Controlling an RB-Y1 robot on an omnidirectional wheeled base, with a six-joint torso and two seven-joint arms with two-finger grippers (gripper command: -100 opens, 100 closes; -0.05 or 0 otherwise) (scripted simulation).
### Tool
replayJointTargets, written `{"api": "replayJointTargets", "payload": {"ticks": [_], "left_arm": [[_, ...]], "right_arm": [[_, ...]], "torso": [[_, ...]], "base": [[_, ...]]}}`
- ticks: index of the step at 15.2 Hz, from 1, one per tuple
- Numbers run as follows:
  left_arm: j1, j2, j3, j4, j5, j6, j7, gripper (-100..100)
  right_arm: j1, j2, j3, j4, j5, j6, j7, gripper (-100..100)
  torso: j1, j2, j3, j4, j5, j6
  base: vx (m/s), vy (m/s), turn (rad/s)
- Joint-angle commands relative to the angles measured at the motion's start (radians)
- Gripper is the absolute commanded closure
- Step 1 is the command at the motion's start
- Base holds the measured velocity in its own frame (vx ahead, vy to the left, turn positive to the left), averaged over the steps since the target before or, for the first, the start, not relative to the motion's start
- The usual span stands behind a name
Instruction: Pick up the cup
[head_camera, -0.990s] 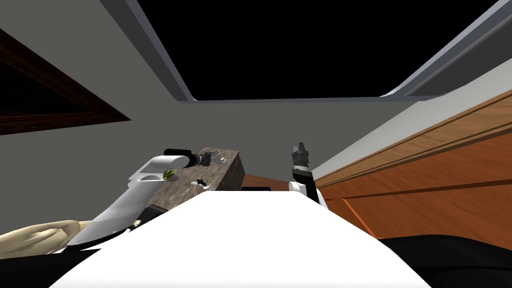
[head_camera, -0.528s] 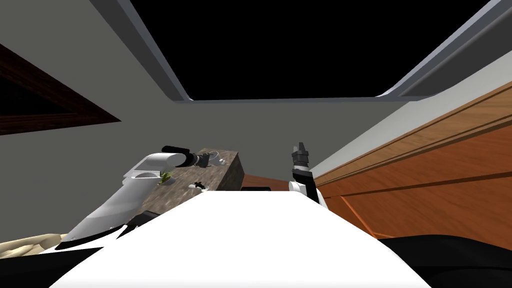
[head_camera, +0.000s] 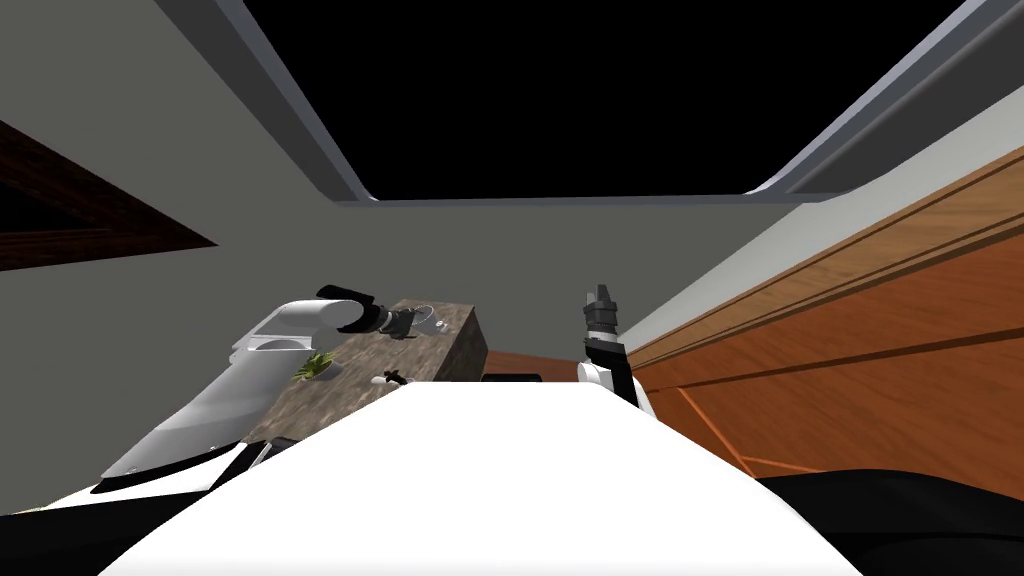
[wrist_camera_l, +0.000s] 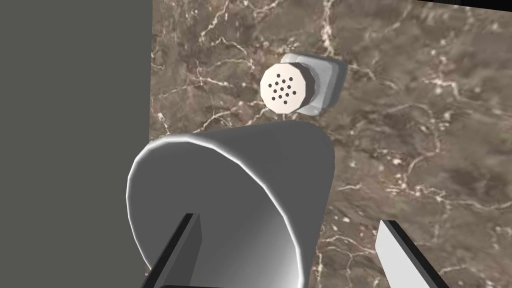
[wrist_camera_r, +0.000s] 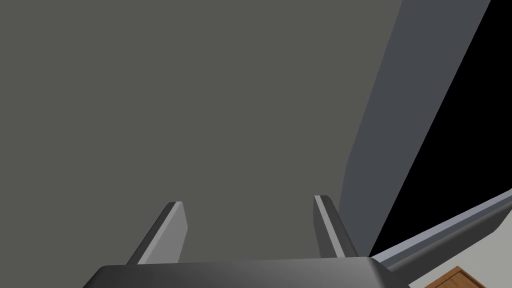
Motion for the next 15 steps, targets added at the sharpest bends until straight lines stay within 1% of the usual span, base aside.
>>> {"api": "replayJointTargets", "payload": {"ticks": [1,2,3,4,5,6,7,8,9,10,11,12,13,15], "left_arm": [[-0.008,0.011,0.007,0.008,0.019,0.05,0.001,-100],[-0.008,0.011,0.007,0.008,0.019,0.058,0.001,-100],[-0.018,0.025,0.016,0.02,0.045,0.088,0.001,-100],[-0.018,0.025,0.016,0.02,0.045,0.107,0.001,-100],[-0.018,0.025,0.016,0.02,0.045,0.109,0.001,-100],[-0.027,0.038,0.024,0.03,0.068,0.145,0.002,-100],[-0.027,0.038,0.024,0.03,0.068,0.156,0.002,-100],[-0.036,0.049,0.031,0.039,0.088,0.184,0.002,-100],[-0.036,0.049,0.031,0.039,0.088,0.197,0.002,-100],[-0.043,0.059,0.038,0.047,0.106,0.224,0.002,-100],[-0.043,0.059,0.038,0.047,0.106,0.234,0.002,-100],[-0.049,0.067,0.043,0.053,0.122,0.263,0.002,-100],[-0.049,0.067,0.043,0.053,0.122,0.266,0.002,-100],[-0.058,0.079,0.051,0.063,0.144,0.311,0.003,-100]], "right_arm": [[0.0,0.0,0.0,0.0,0.0,0.0,0.0,0],[0.0,0.0,0.0,0.0,0.0,0.0,0.0,0],[0.0,0.0,0.0,0.0,0.0,0.0,0.0,0],[0.0,0.0,0.0,0.0,0.0,0.0,0.0,0],[0.0,0.0,0.0,0.0,0.0,0.0,0.0,0],[0.0,0.0,0.0,0.0,0.0,0.0,0.0,0],[0.0,0.0,0.0,0.0,0.0,0.0,0.0,0],[0.0,0.0,0.0,0.0,0.0,0.0,0.0,0],[0.0,0.0,0.0,0.0,0.0,0.0,0.0,0],[0.0,0.0,0.0,0.0,0.0,0.0,0.0,0],[0.0,0.0,0.0,0.0,0.0,0.0,0.0,0],[0.0,0.0,0.0,0.0,0.0,0.0,0.0,0],[0.0,0.0,0.0,0.0,0.0,0.0,0.0,0],[0.0,0.0,0.0,0.0,0.0,0.0,0.0,0]], "torso": [[0.0,0.0,0.0,0.0,0.0,0.0],[0.0,0.0,0.0,0.0,0.0,0.0],[0.0,0.0,0.0,0.0,0.0,0.0],[0.0,0.0,0.0,0.0,0.0,0.0],[0.0,0.0,0.0,0.0,0.0,0.0],[0.0,0.0,0.0,0.0,0.0,0.0],[0.0,0.0,0.0,0.0,0.0,0.0],[0.0,0.0,0.0,0.0,0.0,0.0],[0.0,0.0,0.0,0.0,0.0,0.0],[0.0,0.0,0.0,0.0,0.0,0.0],[0.0,0.0,0.0,0.0,0.0,0.0],[0.0,0.0,0.0,0.0,0.0,0.0],[0.0,0.0,0.0,0.0,0.0,0.0],[0.0,0.0,0.0,0.0,0.0,0.0]], "base": [[0.018,0.016,-0.073],[0.013,0.013,-0.029],[0.014,0.014,-0.054],[0.015,0.014,-0.061],[0.011,0.011,-0.027],[0.012,0.01,-0.046],[0.014,0.013,-0.06],[0.015,0.018,-0.068],[0.015,0.019,-0.062],[0.017,0.02,-0.066],[0.017,0.02,-0.051],[0.019,0.015,-0.054],[0.016,0.011,-0.043],[0.013,0.013,-0.049]]}}
